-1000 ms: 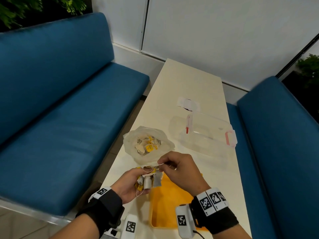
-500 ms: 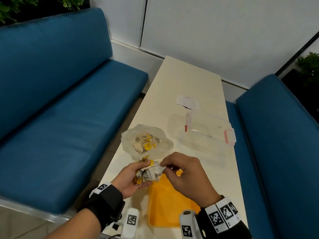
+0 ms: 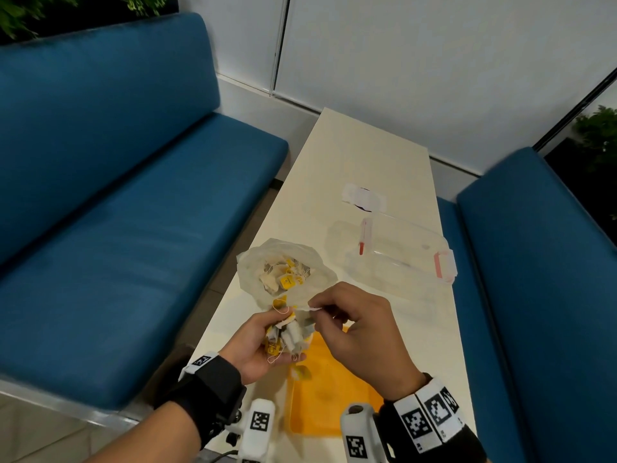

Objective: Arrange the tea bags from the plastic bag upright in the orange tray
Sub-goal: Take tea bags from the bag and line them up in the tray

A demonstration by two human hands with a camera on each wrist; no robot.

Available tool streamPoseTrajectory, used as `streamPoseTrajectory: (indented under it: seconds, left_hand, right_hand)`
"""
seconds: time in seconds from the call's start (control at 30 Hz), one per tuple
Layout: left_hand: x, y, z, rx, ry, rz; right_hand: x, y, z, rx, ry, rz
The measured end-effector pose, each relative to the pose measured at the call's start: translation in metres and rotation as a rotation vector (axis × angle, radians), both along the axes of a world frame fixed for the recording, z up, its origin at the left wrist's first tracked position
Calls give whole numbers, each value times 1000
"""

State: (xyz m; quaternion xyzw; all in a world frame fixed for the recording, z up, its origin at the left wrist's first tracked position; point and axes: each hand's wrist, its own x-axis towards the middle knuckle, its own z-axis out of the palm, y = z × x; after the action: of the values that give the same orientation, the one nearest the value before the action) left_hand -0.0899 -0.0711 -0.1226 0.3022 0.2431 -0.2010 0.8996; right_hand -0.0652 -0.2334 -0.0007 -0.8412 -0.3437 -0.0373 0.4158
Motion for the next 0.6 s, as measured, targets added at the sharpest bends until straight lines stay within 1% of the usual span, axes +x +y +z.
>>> streamPoseTrajectory:
  seconds: [0.13, 0.3, 0.4, 0.5, 0.6]
  left_hand:
    - [-3, 0, -4, -4, 10, 21]
    - [-9, 2, -12, 3, 33, 25]
    - [-13, 0, -14, -14, 23, -9]
    - [-13, -2, -15, -34, 3, -7]
    - [-11, -7, -10, -34, -27, 19]
  right_hand:
    - [-1, 1, 1, 12, 26, -26]
    - [7, -3, -4, 45, 146, -162]
    - [14, -4, -18, 12, 227, -237]
    - [18, -6, -33, -11, 291, -309]
    - [15, -7, -39, -65, 291, -316]
